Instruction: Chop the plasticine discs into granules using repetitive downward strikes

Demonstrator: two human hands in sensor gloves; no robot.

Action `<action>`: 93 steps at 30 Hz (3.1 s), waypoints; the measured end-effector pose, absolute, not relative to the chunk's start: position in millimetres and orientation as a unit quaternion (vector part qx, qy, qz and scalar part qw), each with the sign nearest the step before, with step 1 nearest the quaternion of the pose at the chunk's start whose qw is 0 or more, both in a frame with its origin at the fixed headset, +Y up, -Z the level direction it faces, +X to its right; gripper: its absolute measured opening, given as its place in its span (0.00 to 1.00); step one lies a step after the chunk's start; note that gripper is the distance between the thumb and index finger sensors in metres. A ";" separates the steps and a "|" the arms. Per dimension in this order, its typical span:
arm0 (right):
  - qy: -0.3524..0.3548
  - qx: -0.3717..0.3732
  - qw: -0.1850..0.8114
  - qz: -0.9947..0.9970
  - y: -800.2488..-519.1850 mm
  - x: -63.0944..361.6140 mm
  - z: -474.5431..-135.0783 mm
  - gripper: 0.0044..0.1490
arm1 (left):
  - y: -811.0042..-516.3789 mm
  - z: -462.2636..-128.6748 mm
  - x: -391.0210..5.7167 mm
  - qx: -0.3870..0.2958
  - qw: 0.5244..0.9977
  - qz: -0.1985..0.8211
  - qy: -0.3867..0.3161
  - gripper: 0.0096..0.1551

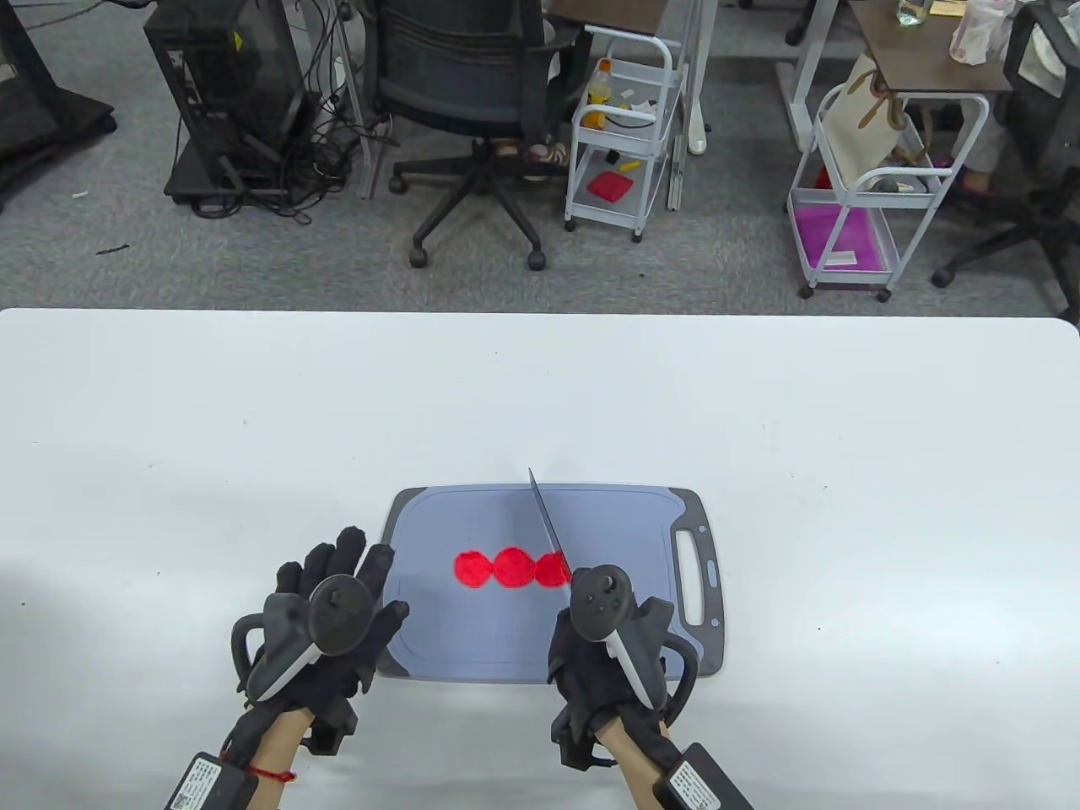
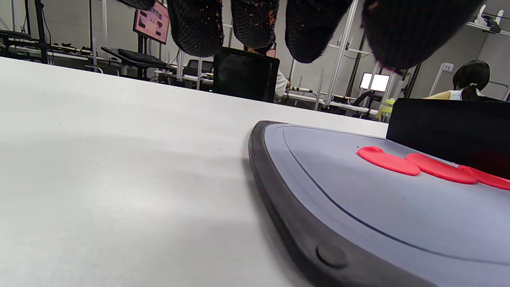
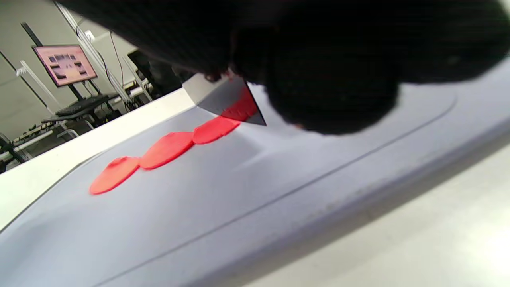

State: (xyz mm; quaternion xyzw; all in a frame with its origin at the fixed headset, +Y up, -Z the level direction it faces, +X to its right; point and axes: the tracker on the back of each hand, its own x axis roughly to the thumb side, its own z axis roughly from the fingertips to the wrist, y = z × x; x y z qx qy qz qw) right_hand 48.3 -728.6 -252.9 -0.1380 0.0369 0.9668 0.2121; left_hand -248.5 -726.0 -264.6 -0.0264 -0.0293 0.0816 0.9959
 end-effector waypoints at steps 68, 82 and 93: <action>-0.009 -0.123 0.302 0.945 -733.6 61.9 -252.4 0.31 | -724.0 -261.4 -239.9 -0.057 0.994 0.083 -0.047 0.42; 0.029 -0.138 0.290 0.947 -748.3 51.0 -265.1 0.30 | -724.0 -261.6 -237.4 -0.064 0.993 0.084 -0.047 0.42; -0.020 -0.120 0.310 0.943 -739.7 53.5 -260.1 0.31 | -724.5 -263.5 -241.9 -0.065 0.993 0.084 -0.043 0.42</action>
